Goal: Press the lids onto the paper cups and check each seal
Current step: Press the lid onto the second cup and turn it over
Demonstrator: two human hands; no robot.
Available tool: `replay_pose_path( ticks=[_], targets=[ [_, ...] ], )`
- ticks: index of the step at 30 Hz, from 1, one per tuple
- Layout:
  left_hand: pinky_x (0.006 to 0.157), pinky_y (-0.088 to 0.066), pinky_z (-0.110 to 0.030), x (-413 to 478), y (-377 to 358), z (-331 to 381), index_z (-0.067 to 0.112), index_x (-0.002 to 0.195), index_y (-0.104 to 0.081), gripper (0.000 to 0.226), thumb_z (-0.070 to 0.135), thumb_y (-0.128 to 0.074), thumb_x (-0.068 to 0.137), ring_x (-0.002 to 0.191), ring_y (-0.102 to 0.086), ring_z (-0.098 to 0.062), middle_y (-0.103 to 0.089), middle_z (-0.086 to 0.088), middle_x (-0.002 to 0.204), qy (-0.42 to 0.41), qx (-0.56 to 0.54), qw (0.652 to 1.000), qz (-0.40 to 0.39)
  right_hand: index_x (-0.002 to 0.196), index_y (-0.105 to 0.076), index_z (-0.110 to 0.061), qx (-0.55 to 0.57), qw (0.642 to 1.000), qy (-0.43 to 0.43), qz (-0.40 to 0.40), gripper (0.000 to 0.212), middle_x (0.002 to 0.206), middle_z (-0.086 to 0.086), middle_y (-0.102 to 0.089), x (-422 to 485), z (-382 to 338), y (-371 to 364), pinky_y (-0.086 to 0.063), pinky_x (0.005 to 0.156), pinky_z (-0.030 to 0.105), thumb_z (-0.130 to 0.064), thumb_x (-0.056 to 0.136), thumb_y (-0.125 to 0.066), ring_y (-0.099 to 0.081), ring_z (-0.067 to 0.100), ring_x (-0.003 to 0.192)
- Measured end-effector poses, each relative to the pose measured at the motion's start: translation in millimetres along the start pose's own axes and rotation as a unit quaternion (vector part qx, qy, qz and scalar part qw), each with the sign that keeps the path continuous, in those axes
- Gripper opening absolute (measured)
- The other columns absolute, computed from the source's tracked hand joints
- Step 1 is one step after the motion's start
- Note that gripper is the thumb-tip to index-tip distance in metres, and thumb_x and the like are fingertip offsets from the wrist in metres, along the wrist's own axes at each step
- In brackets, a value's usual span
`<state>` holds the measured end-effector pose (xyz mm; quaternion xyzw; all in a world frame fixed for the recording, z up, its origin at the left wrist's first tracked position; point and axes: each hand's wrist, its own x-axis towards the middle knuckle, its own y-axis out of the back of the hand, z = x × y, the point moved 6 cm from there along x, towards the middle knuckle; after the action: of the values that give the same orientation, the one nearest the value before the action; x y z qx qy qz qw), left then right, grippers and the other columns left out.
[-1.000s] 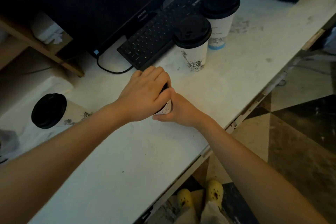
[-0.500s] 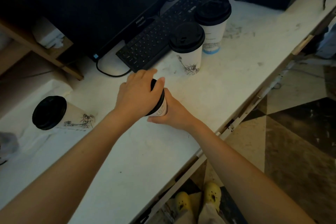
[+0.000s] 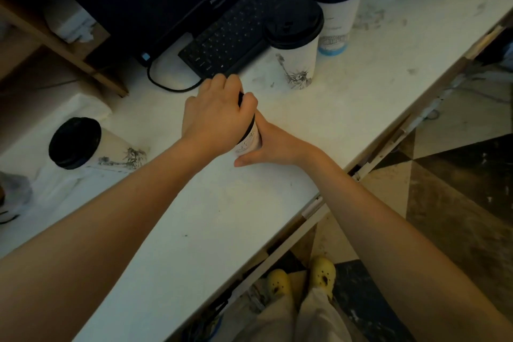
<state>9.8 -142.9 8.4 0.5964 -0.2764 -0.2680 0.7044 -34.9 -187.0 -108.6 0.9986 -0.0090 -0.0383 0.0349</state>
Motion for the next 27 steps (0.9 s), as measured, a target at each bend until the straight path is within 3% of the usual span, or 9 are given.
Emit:
replay_pose_path(
  ticks=[4, 8, 11, 13, 16, 19, 22, 24, 27],
  targets=[
    [0.079, -0.035, -0.037, 1, -4, -1, 0.012, 0.102, -0.053, 0.03, 0.036, -0.037, 0.095, 0.1, -0.047, -0.023, -0.051, -0.006, 0.103, -0.038, 0.006, 0.998, -0.044, 0.145, -0.017, -0.018, 0.002, 0.999, -0.003, 0.035, 0.102, 0.139, 0.005, -0.045, -3, 3, -5, -0.046, 0.101, 0.031, -0.015, 0.068, -0.085, -0.047, 0.015, 0.124],
    [0.094, -0.039, -0.04, -2, 15, -1, 0.02, 0.117, -0.058, 0.051, 0.052, -0.028, 0.091, 0.111, -0.051, -0.019, -0.06, -0.001, 0.117, -0.129, -0.05, 0.988, -0.062, 0.136, -0.032, -0.016, 0.006, 0.984, 0.023, 0.176, 0.088, 0.126, -0.003, -0.051, -14, -6, -15, -0.047, 0.089, 0.023, -0.018, 0.066, -0.086, -0.052, 0.011, 0.114],
    [0.082, -0.046, -0.036, 0, 30, -17, 0.016, 0.115, -0.059, 0.039, 0.041, -0.035, 0.096, 0.1, -0.058, -0.019, -0.065, -0.004, 0.108, 0.001, -0.123, 0.99, 0.063, 0.129, -0.041, -0.01, 0.028, 0.957, 0.049, 0.286, 0.075, 0.115, -0.007, -0.05, -22, -8, -25, -0.041, 0.085, 0.008, -0.013, 0.068, -0.084, -0.049, 0.005, 0.105],
    [0.071, -0.04, -0.03, 2, 16, -27, 0.014, 0.108, -0.061, 0.039, 0.04, -0.035, 0.097, 0.09, -0.056, -0.019, -0.063, -0.004, 0.095, 0.106, -0.142, 0.984, 0.018, 0.13, -0.04, -0.005, 0.024, 0.944, 0.05, 0.326, 0.072, 0.12, -0.001, -0.05, -28, -8, -41, -0.039, 0.091, 0.013, -0.01, 0.071, -0.081, -0.047, 0.007, 0.11],
    [0.055, -0.033, -0.026, 1, 6, -27, 0.017, 0.087, -0.061, 0.039, 0.045, -0.035, 0.096, 0.079, -0.057, -0.02, -0.056, 0.005, 0.071, 0.094, -0.092, 0.991, -0.037, 0.138, -0.031, -0.004, -0.017, 0.96, 0.035, 0.277, 0.075, 0.135, 0.011, -0.044, -33, -4, -45, -0.037, 0.098, 0.02, -0.01, 0.077, -0.075, -0.042, 0.012, 0.118],
    [0.066, -0.042, -0.029, 3, 11, -24, 0.019, 0.096, -0.069, 0.035, 0.041, -0.042, 0.095, 0.085, -0.059, -0.017, -0.068, 0.002, 0.093, 0.0, -0.097, 0.994, -0.041, 0.141, -0.029, -0.01, -0.044, 0.984, 0.036, 0.168, 0.078, 0.141, 0.005, -0.04, -30, -6, -21, -0.039, 0.102, 0.025, -0.015, 0.079, -0.075, -0.041, 0.011, 0.123],
    [0.079, -0.047, -0.033, 4, 14, -16, 0.019, 0.103, -0.069, 0.04, 0.045, -0.04, 0.094, 0.097, -0.06, -0.017, -0.069, 0.003, 0.105, -0.103, -0.103, 0.987, -0.065, 0.145, -0.024, -0.013, -0.02, 0.996, 0.028, 0.084, 0.088, 0.142, -0.002, -0.039, -15, -13, -14, -0.038, 0.1, 0.012, -0.012, 0.076, -0.078, -0.039, 0.005, 0.124],
    [0.083, -0.047, -0.038, 8, 20, -18, 0.019, 0.101, -0.069, 0.053, 0.054, -0.03, 0.091, 0.096, -0.061, -0.019, -0.07, 0.002, 0.102, -0.121, -0.069, 0.99, -0.025, 0.141, -0.032, -0.013, -0.004, 0.992, 0.022, 0.121, 0.084, 0.137, 0.002, -0.048, -9, -14, -15, -0.044, 0.093, 0.015, -0.011, 0.072, -0.081, -0.046, 0.01, 0.119],
    [0.084, -0.048, -0.044, 17, 23, -36, 0.02, 0.103, -0.066, 0.056, 0.058, -0.027, 0.09, 0.094, -0.061, -0.024, -0.068, -0.001, 0.102, -0.005, -0.046, 0.998, 0.031, 0.133, -0.04, -0.012, -0.01, 0.968, 0.033, 0.249, 0.08, 0.13, 0.005, -0.051, -7, -7, -24, -0.046, 0.094, 0.029, -0.019, 0.067, -0.085, -0.049, 0.015, 0.115]
  ],
)
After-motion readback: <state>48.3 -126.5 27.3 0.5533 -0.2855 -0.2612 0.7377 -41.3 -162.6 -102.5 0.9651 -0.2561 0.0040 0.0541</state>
